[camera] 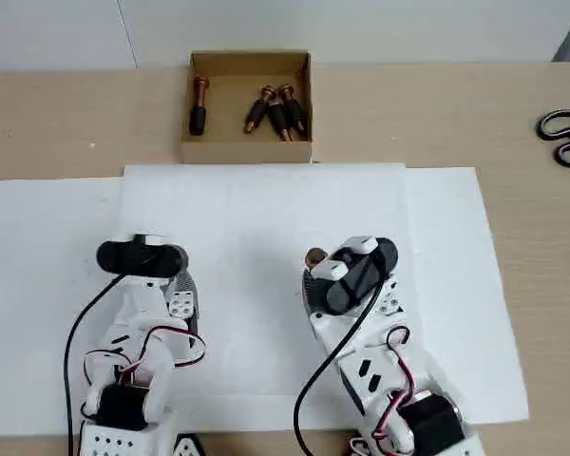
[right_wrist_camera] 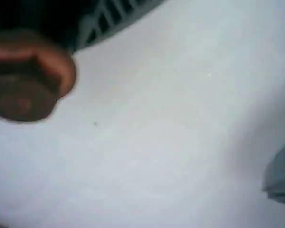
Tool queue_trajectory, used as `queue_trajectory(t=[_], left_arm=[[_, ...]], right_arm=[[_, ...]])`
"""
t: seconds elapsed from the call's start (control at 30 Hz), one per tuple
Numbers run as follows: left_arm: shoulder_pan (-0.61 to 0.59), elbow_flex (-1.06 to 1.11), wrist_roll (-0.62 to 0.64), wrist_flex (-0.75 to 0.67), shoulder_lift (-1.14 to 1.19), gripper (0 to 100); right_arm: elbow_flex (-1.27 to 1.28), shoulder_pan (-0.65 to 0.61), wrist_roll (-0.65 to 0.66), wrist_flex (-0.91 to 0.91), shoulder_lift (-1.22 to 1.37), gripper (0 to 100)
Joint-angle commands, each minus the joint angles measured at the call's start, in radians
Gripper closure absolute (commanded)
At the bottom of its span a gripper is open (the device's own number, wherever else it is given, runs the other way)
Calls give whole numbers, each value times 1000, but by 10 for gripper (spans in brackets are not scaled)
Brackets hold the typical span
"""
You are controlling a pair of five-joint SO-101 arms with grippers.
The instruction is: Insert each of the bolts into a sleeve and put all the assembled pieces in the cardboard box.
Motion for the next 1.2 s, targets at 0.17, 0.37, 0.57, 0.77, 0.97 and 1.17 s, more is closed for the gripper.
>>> queue_trajectory(t=[0.17,0.37,0.57,0.77,0.97,1.17], left_arm=[[-81,-4,66,-21,-9,994],[-206,-2,206,-21,-9,994],[-224,-1,229,-21,-9,994],[-224,-1,229,-21,-9,994],[-224,-1,229,-21,-9,994],[-224,-1,229,-21,-9,994]], right_arm=[[-20,127,-5,-30,-13,995],[-23,220,11,-24,-13,995],[-17,220,34,-22,-12,995],[-17,217,34,-22,-12,995],[-15,222,38,-28,-12,995],[-29,217,-29,-31,-10,995]])
